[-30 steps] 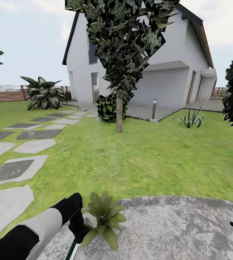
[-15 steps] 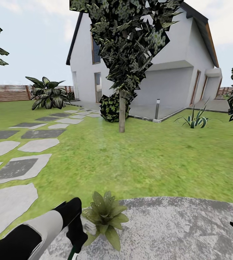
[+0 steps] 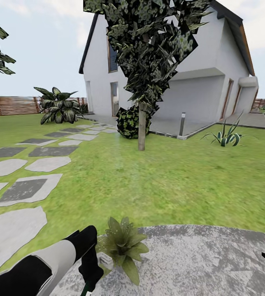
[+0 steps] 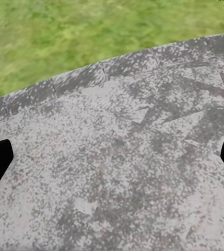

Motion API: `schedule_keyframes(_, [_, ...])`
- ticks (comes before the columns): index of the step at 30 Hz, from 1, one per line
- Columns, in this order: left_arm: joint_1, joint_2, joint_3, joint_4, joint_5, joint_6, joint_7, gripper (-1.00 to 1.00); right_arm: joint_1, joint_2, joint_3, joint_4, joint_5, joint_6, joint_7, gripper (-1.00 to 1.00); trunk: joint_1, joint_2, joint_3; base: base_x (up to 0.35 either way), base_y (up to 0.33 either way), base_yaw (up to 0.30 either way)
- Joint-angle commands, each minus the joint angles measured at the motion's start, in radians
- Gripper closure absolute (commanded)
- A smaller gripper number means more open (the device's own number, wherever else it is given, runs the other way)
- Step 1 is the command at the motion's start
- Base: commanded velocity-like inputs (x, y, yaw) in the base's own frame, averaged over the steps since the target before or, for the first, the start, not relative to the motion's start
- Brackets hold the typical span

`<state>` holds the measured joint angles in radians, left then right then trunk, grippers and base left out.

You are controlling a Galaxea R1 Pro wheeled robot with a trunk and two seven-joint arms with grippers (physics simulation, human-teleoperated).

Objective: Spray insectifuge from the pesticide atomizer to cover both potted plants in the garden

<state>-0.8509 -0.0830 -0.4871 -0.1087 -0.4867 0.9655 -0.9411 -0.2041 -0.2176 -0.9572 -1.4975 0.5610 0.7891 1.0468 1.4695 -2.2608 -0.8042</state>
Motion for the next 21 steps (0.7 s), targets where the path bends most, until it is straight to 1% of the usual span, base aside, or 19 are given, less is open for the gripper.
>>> schedule_keyframes(1, [0.000, 0.000, 0.004, -0.001, -0.010, 0.010, -0.008, 1.00, -0.001, 0.000, -0.002, -0.001, 0.009, 0.004, 0.010, -1.00, 0.000, -0.001, -0.002, 0.000, 0.000, 0.235])
schedule_keyframes(3, [0.000, 0.007, 0.004, -0.002, -0.010, 0.016, -0.008, 1.00, -0.001, 0.000, -0.002, -0.001, 0.009, 0.004, 0.010, -1.00, 0.000, -0.001, -0.003, 0.000, 0.000, 0.239])
schedule_keyframes(6, [0.000, 0.028, 0.004, -0.002, -0.010, 0.017, -0.008, 1.00, -0.001, 0.000, -0.002, -0.001, 0.009, 0.004, 0.010, -1.00, 0.000, -0.001, -0.006, 0.000, 0.000, 0.241])
schedule_keyframes(8, [0.000, 0.033, 0.004, -0.002, -0.010, 0.018, -0.008, 1.00, -0.001, 0.000, -0.002, -0.001, 0.009, 0.004, 0.010, -1.00, 0.000, -0.001, -0.007, 0.000, 0.000, 0.241])
schedule_keyframes(13, [0.000, 0.030, 0.004, -0.002, -0.011, 0.018, -0.008, 1.00, -0.001, 0.000, -0.002, -0.001, 0.009, 0.004, 0.010, -1.00, 0.000, -0.001, -0.011, 0.000, 0.000, 0.235])
schedule_keyframes(19, [0.000, 0.027, 0.004, -0.002, -0.010, 0.019, -0.008, 1.00, -0.001, 0.000, -0.002, -0.001, 0.009, 0.004, 0.010, -1.00, 0.000, -0.001, -0.012, 0.077, -0.058, 0.064])
schedule_keyframes(21, [0.000, 0.026, 0.004, -0.002, -0.010, 0.020, -0.008, 1.00, -0.001, 0.000, -0.002, -0.001, 0.010, 0.004, 0.010, -1.00, 0.000, -0.001, -0.013, 0.036, -0.030, 0.150])
